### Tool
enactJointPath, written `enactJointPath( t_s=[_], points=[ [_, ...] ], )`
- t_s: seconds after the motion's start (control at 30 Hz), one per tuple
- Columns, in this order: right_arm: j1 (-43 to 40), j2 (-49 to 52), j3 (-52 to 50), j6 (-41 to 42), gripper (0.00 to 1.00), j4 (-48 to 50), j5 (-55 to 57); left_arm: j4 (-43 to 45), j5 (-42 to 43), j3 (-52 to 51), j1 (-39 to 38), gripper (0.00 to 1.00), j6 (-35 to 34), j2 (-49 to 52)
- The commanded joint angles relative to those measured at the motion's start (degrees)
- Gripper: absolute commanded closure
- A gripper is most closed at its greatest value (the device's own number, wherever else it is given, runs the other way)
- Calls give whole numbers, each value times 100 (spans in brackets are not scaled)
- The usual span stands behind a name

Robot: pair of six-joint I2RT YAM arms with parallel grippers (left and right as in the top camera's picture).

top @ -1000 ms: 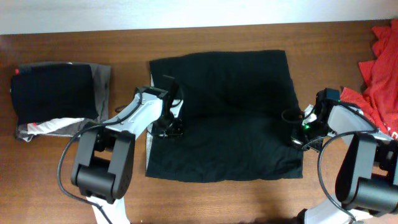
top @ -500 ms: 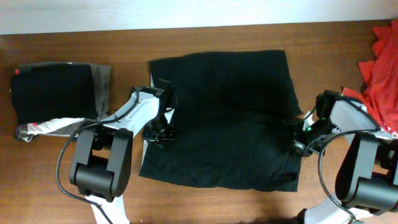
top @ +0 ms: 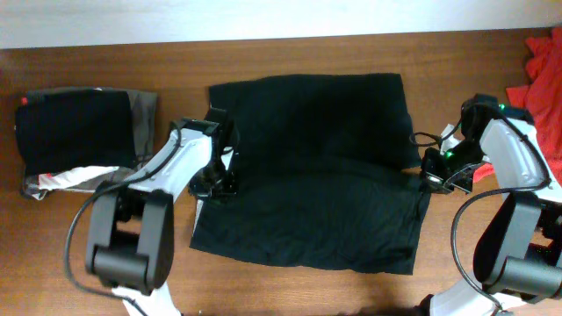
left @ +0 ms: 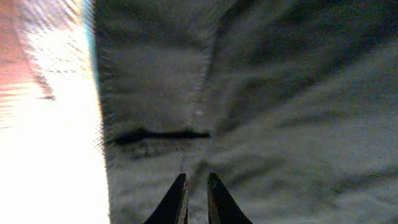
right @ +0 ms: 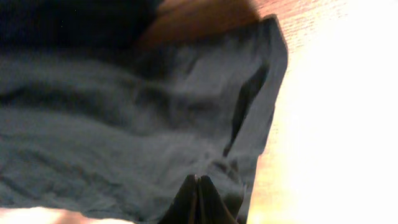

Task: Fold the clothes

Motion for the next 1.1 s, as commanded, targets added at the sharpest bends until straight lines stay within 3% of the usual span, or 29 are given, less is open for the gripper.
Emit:
enactJointPath(
  t_s=[0.0,0.17,0.2,0.33,0.5,0.63,1.0,1.07],
  points=[
    [35,7,-481,96,96,463,175,79,114,-4,22,87,2,-673],
    [35,7,-1235,94,96,1530,-63,210,109,-4,22,86,0,-1108],
    [35,7,-1307,94,96,1593,-61,212,107,-4,24,82,-7,-1134],
    [22,2,-1139,48,96,1637,-59,136,109,-4,55,81,-37,-1143],
    [37,-76,-256,44,93,883,-59,122,111,-4,149,81,-66,-1471],
    [92,-420,170,271,91,136,-59,94,111,-4,146,74,-214,-2041],
    [413,-2350,151,1091,59,-1283,240,-245,109,-4,146,64,-297,-2750],
    [476,-2745,146,1307,58,-1480,219,-229,107,-4,146,62,-297,-2743]
  ],
)
